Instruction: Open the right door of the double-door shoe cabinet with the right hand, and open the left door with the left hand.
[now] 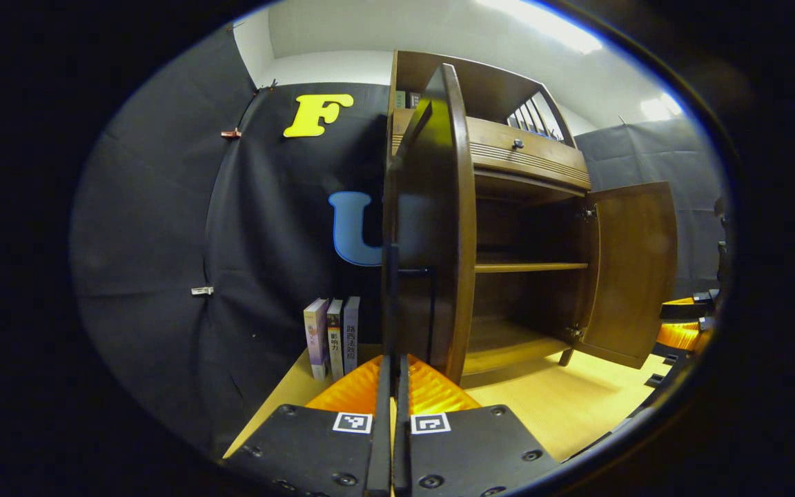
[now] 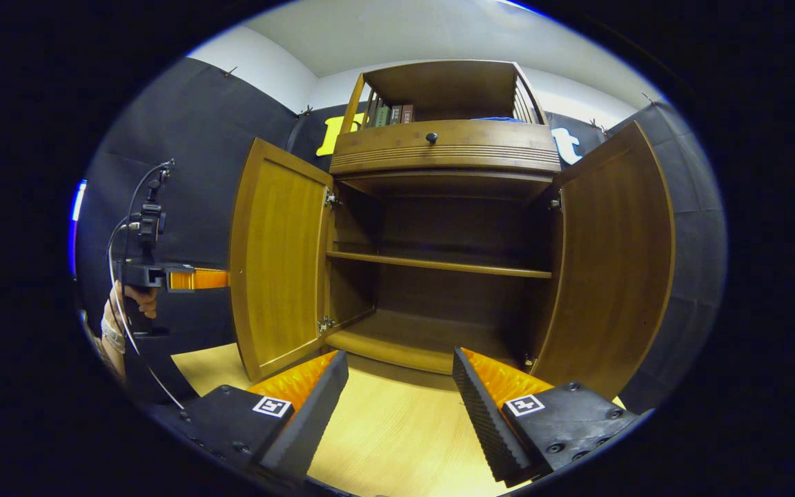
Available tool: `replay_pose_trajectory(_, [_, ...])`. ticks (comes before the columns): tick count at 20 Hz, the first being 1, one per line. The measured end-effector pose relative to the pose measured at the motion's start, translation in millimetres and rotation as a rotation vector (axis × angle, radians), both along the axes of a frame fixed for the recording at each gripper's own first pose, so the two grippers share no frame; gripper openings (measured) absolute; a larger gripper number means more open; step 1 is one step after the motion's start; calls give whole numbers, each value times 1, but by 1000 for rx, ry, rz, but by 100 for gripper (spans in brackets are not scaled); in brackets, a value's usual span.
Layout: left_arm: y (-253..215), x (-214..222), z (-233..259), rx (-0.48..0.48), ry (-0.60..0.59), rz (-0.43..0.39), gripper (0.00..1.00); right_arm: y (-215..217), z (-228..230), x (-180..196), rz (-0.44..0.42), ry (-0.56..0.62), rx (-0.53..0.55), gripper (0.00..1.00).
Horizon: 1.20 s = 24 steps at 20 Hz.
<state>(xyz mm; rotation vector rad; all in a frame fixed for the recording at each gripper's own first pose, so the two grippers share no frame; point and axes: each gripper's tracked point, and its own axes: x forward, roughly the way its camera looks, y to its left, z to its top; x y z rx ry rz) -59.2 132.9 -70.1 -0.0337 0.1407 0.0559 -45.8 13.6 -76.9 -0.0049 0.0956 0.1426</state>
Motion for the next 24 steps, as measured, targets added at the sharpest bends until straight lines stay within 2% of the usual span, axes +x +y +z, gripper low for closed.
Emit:
replay_pose_trajectory(2, [-18,-14,9,-56,-20,-29,6,-1,2,2,-4,-10,-1,96])
replay_pose_trajectory(4, [-44,-28,29,-98,-70,-85,6,-12,5,5,-45,-25,-20,96])
replay_pose_trajectory(6, [-73,-36,40,-81,-88,-150,6,-25,9,10,-106,-27,-31,95])
replay_pose_trajectory(8, [-104,-34,46,-59,-91,-198,6,-28,11,14,-131,-21,-15,96])
replay_pose_trajectory(12, [-136,-14,51,-54,-88,-200,14,-30,21,13,-162,-8,-16,96])
replay_pose_trajectory(15, [-148,8,54,8,-102,-172,52,-33,36,9,-187,-42,-43,97])
replay_pose_trajectory(17, [-167,16,50,29,-109,-210,75,-42,46,8,-223,-71,-53,97])
replay_pose_trajectory(19, [-176,25,53,31,-120,-208,98,-46,50,7,-239,-81,-51,97])
replay_pose_trajectory(21, [-178,30,54,30,-132,-193,95,-46,51,5,-243,-78,-47,98])
replay_pose_trajectory(22, [-179,32,54,34,-131,-188,99,-46,52,5,-244,-77,-49,98])
replay_pose_trajectory(24, [-182,34,54,49,-127,-183,99,-48,54,5,-248,-78,-57,98])
